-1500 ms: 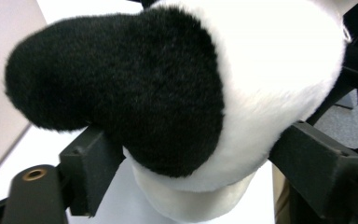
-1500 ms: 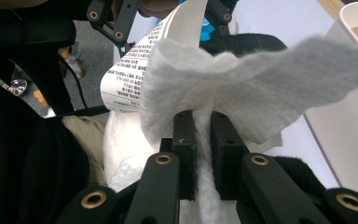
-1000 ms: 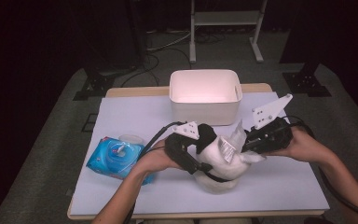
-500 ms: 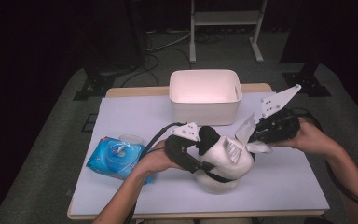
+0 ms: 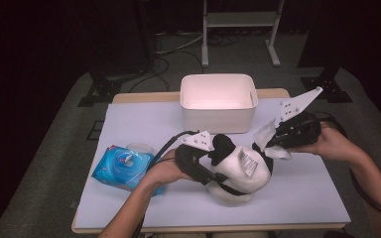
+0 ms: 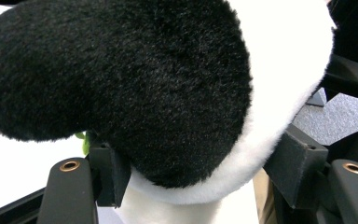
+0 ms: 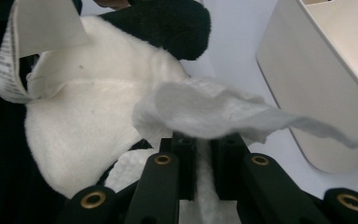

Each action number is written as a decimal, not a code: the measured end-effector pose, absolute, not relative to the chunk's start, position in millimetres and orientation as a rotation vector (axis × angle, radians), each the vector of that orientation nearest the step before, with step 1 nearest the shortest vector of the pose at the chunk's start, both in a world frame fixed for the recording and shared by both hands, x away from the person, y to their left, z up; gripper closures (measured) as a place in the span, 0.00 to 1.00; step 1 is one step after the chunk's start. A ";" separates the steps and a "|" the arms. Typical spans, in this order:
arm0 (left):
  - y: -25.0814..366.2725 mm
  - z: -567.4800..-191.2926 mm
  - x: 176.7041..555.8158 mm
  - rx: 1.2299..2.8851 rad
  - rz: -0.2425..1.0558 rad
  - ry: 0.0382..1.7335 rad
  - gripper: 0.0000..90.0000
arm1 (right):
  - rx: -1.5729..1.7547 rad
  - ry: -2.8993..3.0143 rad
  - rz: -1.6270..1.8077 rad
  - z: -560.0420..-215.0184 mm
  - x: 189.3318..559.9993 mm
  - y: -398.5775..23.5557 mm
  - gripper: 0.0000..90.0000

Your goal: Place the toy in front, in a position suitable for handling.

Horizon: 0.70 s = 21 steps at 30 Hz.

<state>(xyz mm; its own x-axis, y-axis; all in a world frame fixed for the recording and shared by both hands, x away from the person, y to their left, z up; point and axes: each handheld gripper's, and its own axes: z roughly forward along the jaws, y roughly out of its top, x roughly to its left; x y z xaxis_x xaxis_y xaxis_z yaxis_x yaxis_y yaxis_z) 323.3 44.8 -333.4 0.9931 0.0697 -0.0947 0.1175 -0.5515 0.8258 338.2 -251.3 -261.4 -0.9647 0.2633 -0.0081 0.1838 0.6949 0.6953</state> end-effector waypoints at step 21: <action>44.8 -326.5 326.0 2.170 -0.055 0.151 0.35 | 0.320 2.827 1.164 -259.8 327.9 -250.3 0.89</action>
